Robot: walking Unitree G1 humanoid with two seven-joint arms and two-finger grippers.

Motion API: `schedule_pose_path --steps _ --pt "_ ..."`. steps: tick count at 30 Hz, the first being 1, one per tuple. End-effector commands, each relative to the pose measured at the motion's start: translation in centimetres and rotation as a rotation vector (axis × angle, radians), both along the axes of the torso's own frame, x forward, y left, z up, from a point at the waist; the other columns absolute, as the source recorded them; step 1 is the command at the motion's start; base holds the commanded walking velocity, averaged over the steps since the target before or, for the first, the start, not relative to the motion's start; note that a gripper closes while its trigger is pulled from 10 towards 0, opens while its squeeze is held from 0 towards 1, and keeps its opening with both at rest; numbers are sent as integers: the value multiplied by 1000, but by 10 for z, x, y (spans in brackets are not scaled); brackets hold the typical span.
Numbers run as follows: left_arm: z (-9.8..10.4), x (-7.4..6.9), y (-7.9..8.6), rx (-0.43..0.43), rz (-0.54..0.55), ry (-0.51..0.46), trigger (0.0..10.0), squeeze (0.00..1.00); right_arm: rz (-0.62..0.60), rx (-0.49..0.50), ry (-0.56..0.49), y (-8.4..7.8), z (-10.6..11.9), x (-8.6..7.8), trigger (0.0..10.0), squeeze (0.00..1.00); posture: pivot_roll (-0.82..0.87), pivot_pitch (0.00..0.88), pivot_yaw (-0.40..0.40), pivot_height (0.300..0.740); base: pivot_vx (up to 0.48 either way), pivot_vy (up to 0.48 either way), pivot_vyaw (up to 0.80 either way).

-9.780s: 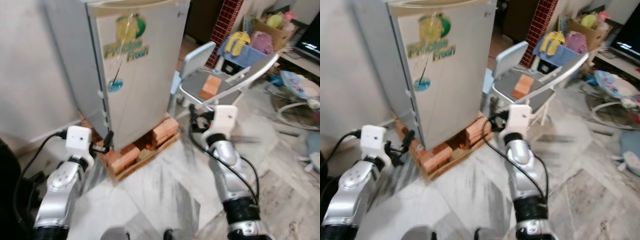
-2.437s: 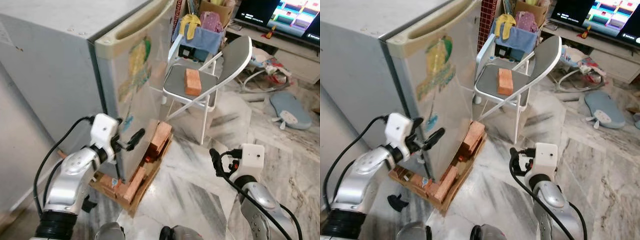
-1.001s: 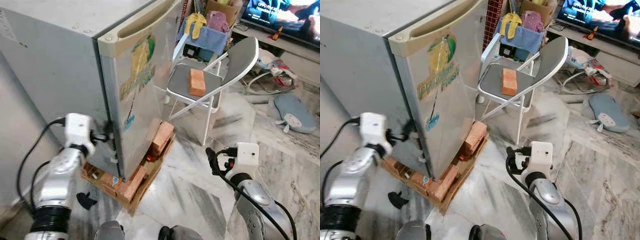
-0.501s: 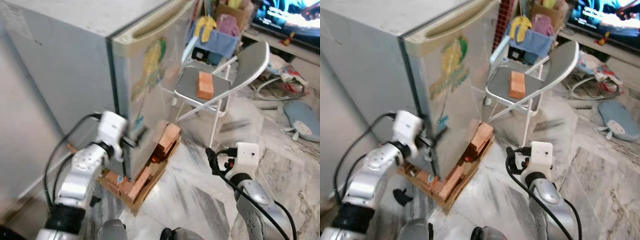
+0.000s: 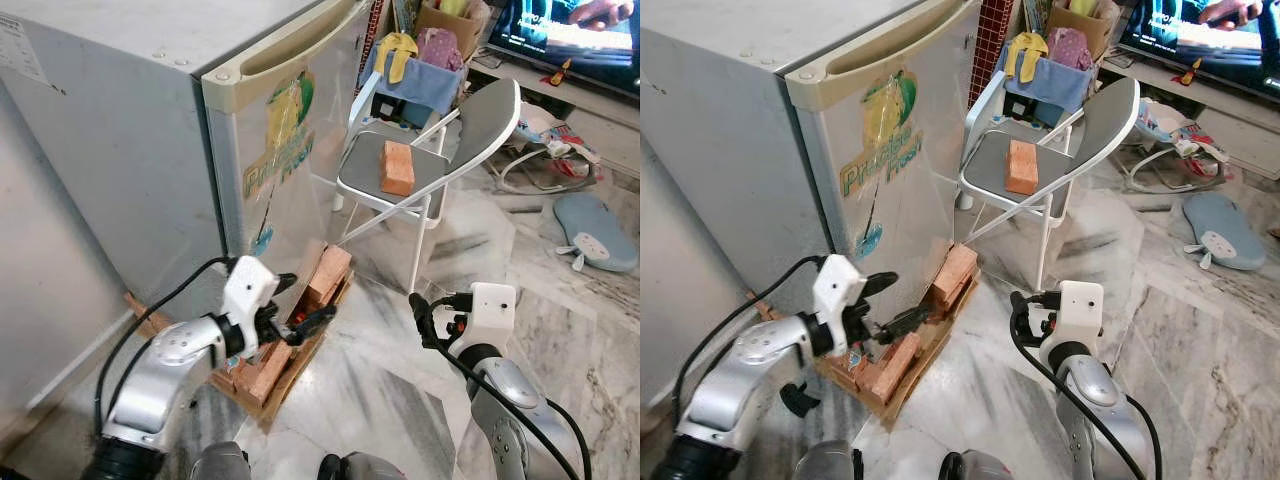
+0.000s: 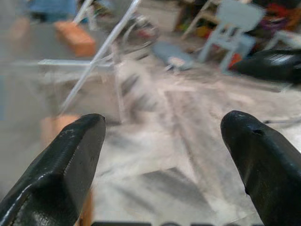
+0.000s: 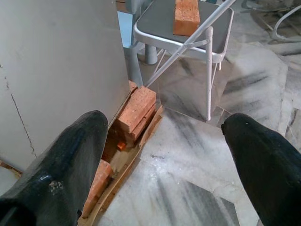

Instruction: Restocking fridge

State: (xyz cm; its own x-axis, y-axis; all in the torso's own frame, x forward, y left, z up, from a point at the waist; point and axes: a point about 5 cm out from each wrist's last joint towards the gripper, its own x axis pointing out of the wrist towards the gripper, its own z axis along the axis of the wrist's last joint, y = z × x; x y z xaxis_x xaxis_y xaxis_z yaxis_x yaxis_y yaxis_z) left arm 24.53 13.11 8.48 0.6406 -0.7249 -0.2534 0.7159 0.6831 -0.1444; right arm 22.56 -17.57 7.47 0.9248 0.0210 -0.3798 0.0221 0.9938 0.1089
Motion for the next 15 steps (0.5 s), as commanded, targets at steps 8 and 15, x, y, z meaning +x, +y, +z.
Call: schedule_pose_path --steps 8,15 --pt "-21 7 69 118 447 -21 10000 0 5 -6 6 -1 -1 1 10000 0 143 29 -106 740 0 0 0" --pt "-10 33 69 121 563 -90 10000 0 13 -10 6 -1 -1 3 10000 0 140 23 -110 740 0 0 0"
